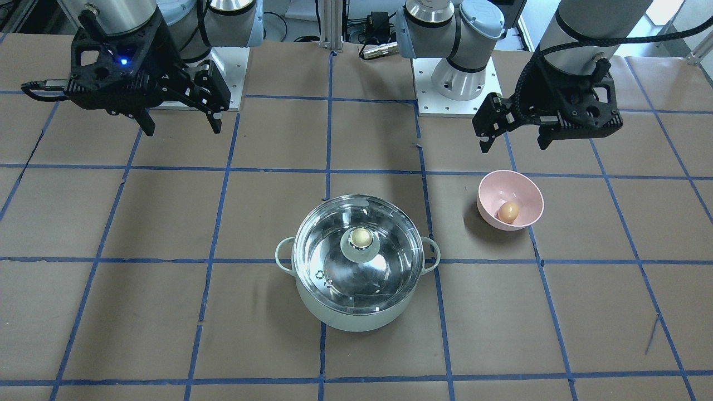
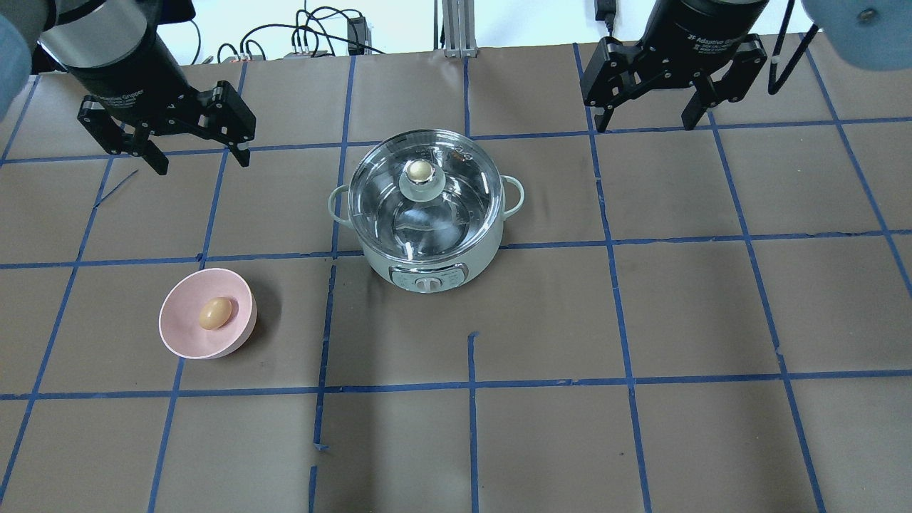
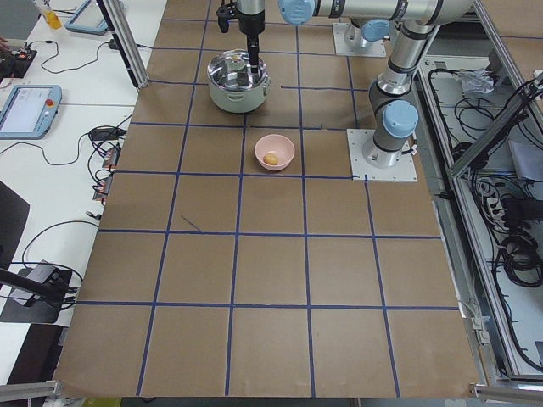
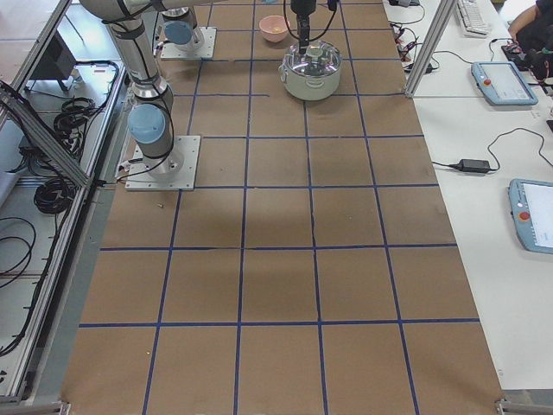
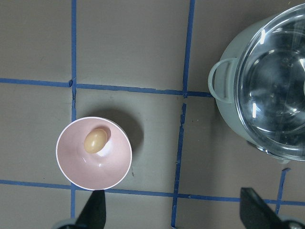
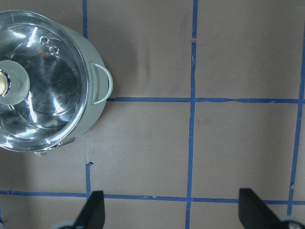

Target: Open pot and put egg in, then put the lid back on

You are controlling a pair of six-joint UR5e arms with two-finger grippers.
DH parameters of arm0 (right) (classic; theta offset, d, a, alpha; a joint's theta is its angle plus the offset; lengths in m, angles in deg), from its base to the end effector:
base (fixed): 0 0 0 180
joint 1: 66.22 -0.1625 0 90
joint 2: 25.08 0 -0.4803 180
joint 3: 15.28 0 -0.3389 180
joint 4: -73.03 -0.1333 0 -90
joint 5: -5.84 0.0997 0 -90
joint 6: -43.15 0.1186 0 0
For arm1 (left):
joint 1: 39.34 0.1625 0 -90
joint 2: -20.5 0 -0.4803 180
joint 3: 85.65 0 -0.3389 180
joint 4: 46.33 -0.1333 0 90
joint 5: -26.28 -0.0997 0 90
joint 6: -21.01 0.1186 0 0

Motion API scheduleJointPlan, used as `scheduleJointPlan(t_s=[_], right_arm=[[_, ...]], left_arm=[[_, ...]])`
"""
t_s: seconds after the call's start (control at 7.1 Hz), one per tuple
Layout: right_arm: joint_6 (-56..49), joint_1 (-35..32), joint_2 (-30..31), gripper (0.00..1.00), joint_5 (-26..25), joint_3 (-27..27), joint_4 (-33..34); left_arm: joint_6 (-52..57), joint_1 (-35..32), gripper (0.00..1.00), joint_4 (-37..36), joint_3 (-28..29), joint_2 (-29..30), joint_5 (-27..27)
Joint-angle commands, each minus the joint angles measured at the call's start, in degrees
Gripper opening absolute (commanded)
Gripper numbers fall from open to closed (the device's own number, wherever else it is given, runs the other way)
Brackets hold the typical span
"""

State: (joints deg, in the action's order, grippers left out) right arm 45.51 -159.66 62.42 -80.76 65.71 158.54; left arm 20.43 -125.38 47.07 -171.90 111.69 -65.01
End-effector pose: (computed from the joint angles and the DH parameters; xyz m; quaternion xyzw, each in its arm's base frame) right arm 0.1678 -0.4522 0.5660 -0.0099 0.9994 -0.0161 0.0305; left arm -0.0995 -0.4544 0.5378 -0.0395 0.9991 0.0077 0.0110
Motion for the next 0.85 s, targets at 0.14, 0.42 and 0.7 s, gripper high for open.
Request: scheduleJointPlan(t_s=[0.14,0.42,0.7], right_arm=[[1.9,-0.2,0.0,1.00,-0.7,0.3,0.4],[1.6,0.1,-0.3,1.00,-0.6,0.4,0.2],[1.5,-0.2,0.0,1.00,-0.5,0.2,-0.1]], left_arm=[[-0.2,0.0,1.00,-0.1,-0.1,0.0,0.2],[-0.2,-0.2,1.00,-0.1,-0.1,0.0,0.4],[0.4,-0.2,1.00,-0.4,-0.3,0.8,0.1]])
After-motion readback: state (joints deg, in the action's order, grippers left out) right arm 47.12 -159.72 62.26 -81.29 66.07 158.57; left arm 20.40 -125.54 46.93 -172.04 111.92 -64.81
